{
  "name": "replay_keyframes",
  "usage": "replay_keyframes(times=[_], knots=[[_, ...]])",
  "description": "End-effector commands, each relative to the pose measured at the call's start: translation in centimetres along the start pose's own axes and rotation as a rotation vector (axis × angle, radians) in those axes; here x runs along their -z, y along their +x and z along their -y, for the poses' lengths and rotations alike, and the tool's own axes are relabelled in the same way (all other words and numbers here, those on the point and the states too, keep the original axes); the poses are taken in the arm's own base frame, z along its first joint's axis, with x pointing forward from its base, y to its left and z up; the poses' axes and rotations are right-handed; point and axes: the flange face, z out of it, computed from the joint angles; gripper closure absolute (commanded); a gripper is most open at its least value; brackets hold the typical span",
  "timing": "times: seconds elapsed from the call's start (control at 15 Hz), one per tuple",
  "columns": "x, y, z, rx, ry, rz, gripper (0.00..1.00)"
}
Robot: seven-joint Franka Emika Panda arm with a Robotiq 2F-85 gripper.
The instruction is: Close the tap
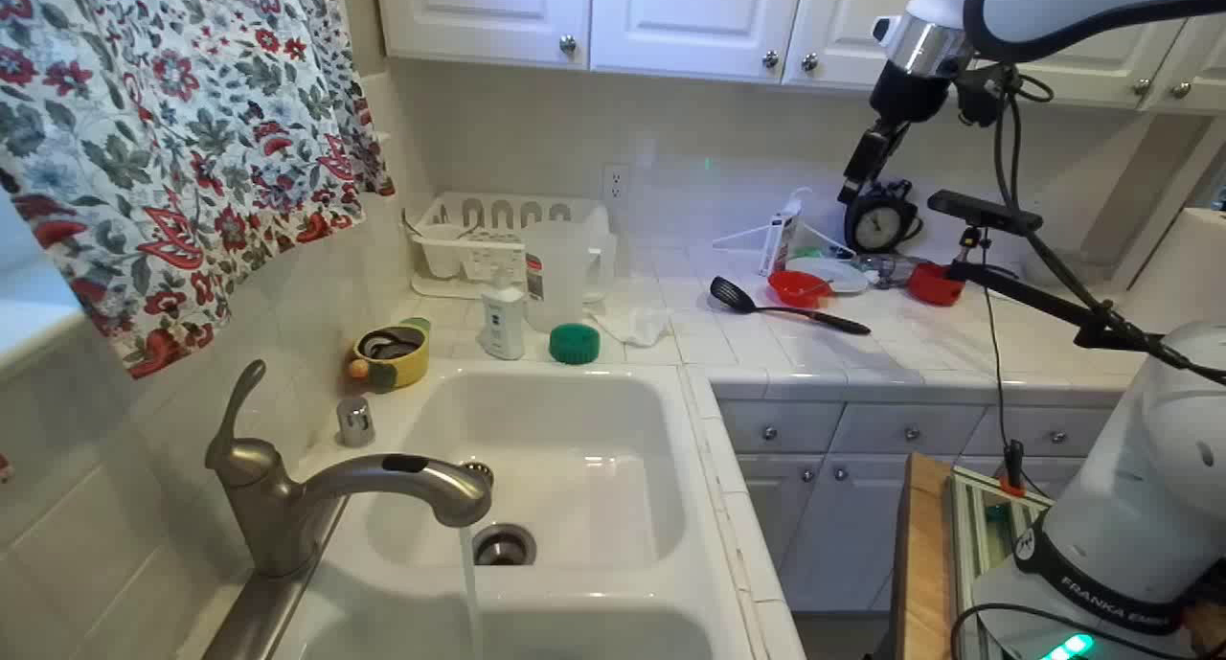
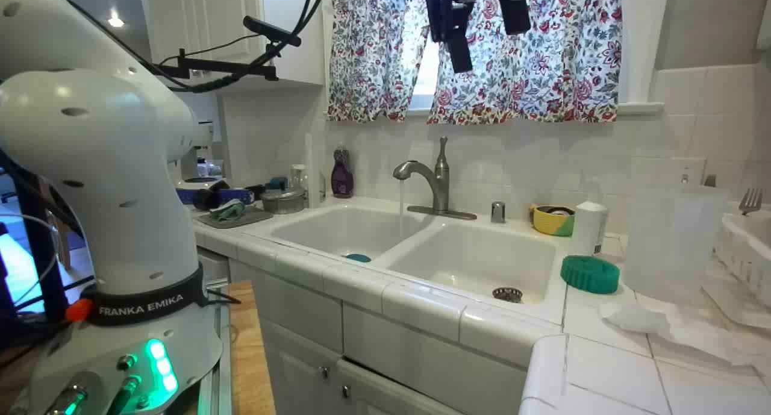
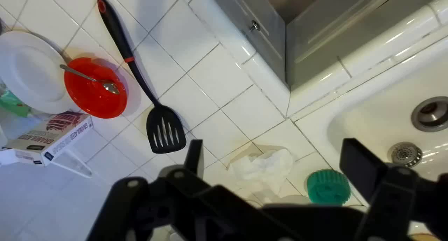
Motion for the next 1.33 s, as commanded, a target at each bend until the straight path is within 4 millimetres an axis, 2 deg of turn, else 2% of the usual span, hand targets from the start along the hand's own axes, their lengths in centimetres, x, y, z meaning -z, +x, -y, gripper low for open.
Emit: replay_keyframes(times=[0.0, 0.4, 0.47, 0.67, 1.0, 1.27], knots=[[0.1, 0.0, 0.0, 0.000, 0.000, 0.001, 0.00], [0.1, 0.0, 0.0, 0.000, 0.000, 0.001, 0.00], [0.2, 0.5, 0.5, 0.032, 0.029, -0.016, 0.00], [2.1, 2.8, 5.1, 0.162, 0.047, -0.084, 0.00], [7.7, 5.4, 15.3, 0.385, 0.065, -0.210, 0.00], [10.4, 7.8, 22.6, 0.508, 0.174, -0.263, 0.00]])
